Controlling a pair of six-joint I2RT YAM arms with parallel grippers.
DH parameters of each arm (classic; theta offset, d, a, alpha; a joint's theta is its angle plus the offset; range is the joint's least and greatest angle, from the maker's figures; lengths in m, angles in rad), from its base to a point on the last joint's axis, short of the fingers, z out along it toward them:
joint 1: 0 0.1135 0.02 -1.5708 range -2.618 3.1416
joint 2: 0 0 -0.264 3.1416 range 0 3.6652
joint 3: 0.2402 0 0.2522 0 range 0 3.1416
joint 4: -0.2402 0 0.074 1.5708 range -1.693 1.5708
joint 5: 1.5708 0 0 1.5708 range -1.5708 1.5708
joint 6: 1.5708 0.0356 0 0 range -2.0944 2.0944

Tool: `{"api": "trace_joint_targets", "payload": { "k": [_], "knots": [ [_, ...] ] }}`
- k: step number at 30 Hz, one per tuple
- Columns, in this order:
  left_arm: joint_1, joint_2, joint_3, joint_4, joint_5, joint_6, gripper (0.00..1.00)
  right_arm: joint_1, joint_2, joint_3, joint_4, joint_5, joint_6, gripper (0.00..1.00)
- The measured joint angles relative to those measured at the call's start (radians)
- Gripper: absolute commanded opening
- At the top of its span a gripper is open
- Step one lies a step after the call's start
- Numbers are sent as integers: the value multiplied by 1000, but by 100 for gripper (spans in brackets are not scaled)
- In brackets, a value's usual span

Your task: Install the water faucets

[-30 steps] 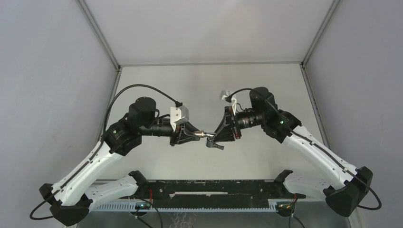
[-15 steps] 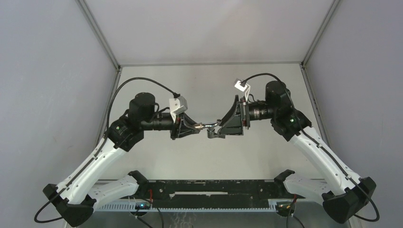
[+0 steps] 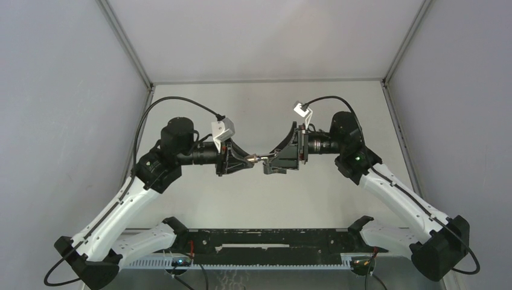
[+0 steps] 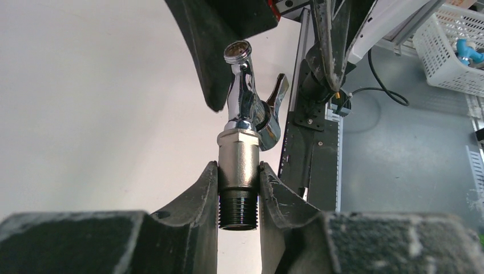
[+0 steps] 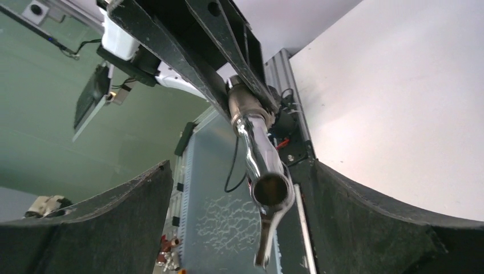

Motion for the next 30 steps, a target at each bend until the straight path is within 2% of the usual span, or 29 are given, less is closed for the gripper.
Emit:
{"api": "trace_joint_targets", "payload": {
  "k": [3, 5, 6, 7, 9, 10, 11, 13, 14, 15, 20, 22, 23, 26, 27, 30],
  "knots": [
    [0, -9, -18, 20, 4, -3, 0, 33, 42, -1, 82, -13, 40, 62],
    [0, -17, -35, 27, 5, -2, 0, 47, 75, -1, 133, -30, 71, 33],
    [0, -23, -44, 32, 12, -2, 0, 50, 94, -1, 150, -35, 89, 13],
    [-1, -32, -51, 38, 18, 1, 0, 49, 113, -1, 163, -37, 106, 5],
    [-2, -52, -61, 44, 12, 8, 0, 47, 143, -5, 183, -43, 150, 2],
    [-1, -61, -69, 46, 3, 13, 0, 47, 151, -5, 191, -45, 164, 3],
    [-1, -67, -75, 46, -2, 16, 0, 47, 155, -5, 198, -50, 175, 8],
    [-2, -75, -84, 57, -12, 26, 0, 47, 159, -5, 204, -54, 195, 40],
    [-3, -78, -87, 64, -16, 32, 0, 45, 161, -5, 207, -54, 205, 50],
    [-3, -79, -89, 67, -17, 34, 0, 44, 161, -5, 208, -56, 214, 56],
    [-2, -81, -92, 71, -43, 50, 0, 39, 161, -5, 189, -87, 226, 59],
    [-2, -80, -94, 70, -45, 51, 0, 39, 162, -5, 180, -89, 222, 55],
    [-2, -80, -94, 70, -44, 51, 0, 39, 162, -5, 175, -90, 219, 48],
    [-3, -80, -94, 72, -37, 50, 0, 37, 162, -5, 167, -87, 206, 7],
    [-3, -81, -94, 74, -36, 51, 0, 35, 163, -6, 163, -89, 206, 0],
    [-3, -82, -95, 74, -38, 58, 0, 33, 167, -6, 167, -93, 223, 0]
  ]
}}
